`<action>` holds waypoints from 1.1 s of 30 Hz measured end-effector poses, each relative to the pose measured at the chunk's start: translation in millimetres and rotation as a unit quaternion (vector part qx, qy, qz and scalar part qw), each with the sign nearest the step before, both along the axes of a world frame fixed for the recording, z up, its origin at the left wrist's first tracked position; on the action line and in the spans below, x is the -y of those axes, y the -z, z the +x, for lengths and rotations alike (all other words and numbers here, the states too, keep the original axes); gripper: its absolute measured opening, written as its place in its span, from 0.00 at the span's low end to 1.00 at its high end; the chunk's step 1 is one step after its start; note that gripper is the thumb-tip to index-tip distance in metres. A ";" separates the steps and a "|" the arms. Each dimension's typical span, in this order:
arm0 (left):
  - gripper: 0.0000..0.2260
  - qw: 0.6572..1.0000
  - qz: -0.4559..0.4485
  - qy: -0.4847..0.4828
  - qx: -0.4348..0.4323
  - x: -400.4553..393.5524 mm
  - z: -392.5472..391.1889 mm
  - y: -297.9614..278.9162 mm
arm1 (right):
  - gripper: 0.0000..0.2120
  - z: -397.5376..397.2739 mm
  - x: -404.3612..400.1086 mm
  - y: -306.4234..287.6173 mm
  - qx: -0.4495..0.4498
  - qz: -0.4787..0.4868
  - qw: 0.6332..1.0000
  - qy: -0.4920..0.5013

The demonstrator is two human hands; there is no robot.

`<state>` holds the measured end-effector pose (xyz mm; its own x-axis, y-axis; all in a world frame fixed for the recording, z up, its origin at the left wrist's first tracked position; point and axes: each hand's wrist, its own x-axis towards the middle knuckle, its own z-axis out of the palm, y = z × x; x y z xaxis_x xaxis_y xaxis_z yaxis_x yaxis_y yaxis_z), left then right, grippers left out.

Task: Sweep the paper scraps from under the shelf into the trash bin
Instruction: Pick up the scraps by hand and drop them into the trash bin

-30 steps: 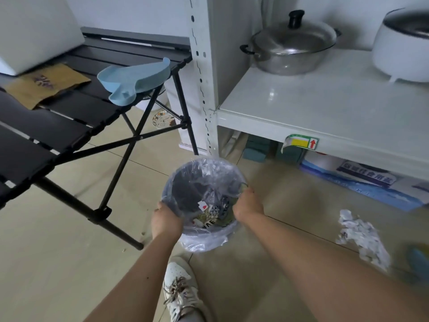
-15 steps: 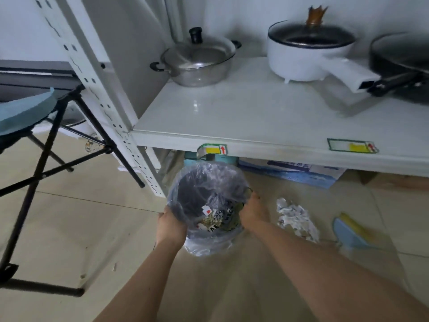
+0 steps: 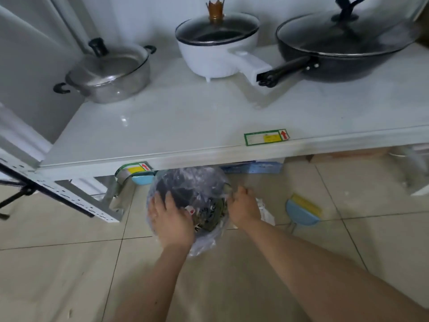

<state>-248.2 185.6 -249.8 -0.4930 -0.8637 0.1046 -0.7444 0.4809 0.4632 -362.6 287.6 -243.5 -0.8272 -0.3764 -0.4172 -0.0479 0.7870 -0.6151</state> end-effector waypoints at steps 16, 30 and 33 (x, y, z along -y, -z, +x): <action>0.20 0.968 0.139 0.206 -0.002 -91.6 -100.5 68.8 | 0.31 -69.9 -92.6 91.9 0.065 0.049 0.995 0.063; 0.31 0.940 0.249 0.189 0.137 -71.4 -151.0 154.7 | 0.26 -93.9 -65.3 160.8 0.072 0.058 0.995 0.029; 0.36 0.930 0.246 0.207 0.180 -69.0 -162.8 171.2 | 0.30 -96.6 -64.0 173.5 0.076 0.115 0.991 0.004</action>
<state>-411.0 254.6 -421.0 -0.7199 -0.4922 -0.4893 -0.6926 0.5561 0.4595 -459.2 351.6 -417.0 -0.7517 -0.2506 -0.6101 0.0385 0.9067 -0.4200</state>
